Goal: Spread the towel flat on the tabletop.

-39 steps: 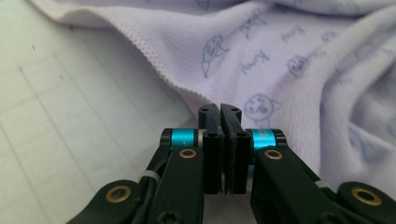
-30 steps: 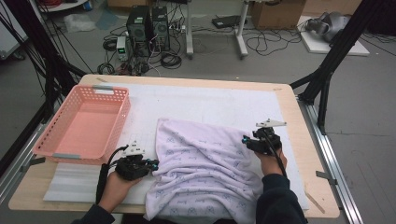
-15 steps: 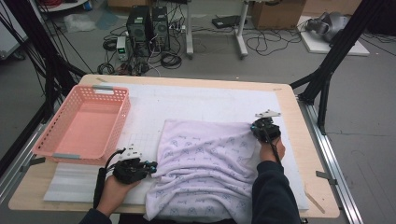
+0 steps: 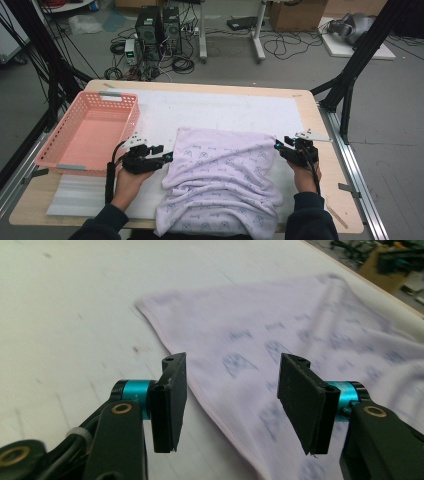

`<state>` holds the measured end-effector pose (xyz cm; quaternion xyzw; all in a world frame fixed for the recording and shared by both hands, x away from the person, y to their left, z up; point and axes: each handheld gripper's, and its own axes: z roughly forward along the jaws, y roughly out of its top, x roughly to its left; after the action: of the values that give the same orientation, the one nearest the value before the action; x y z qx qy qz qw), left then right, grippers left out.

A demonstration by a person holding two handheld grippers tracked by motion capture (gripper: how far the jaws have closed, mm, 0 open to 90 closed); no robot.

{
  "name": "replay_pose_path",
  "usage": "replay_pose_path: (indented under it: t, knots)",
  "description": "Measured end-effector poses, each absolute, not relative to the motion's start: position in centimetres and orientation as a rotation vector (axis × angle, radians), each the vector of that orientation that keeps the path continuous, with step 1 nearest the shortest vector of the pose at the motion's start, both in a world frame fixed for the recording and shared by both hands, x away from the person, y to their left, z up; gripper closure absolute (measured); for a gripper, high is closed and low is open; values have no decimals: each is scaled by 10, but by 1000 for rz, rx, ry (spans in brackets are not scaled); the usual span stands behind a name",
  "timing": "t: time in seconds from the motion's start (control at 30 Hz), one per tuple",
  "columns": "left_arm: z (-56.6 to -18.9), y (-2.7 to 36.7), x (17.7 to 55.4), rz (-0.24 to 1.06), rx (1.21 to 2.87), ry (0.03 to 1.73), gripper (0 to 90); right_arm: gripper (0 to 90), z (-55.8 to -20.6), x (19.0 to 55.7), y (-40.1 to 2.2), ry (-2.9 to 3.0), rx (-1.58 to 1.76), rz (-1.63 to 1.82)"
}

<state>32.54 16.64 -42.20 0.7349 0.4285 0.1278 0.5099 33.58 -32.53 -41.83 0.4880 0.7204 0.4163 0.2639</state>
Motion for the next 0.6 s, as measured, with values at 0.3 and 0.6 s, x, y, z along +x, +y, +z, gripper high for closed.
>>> replay_pose_path:
  t: [0.3, 0.6]
  knots:
    - [-426, 136, 396, 330, 1821, 1129, 444, 555, -424, 321, -327, 2006, 1294, 1134]
    - [-450, 96, 430, 518, 2021, 1114, 390, 555, -428, 318, -333, 1992, 1318, 1149]
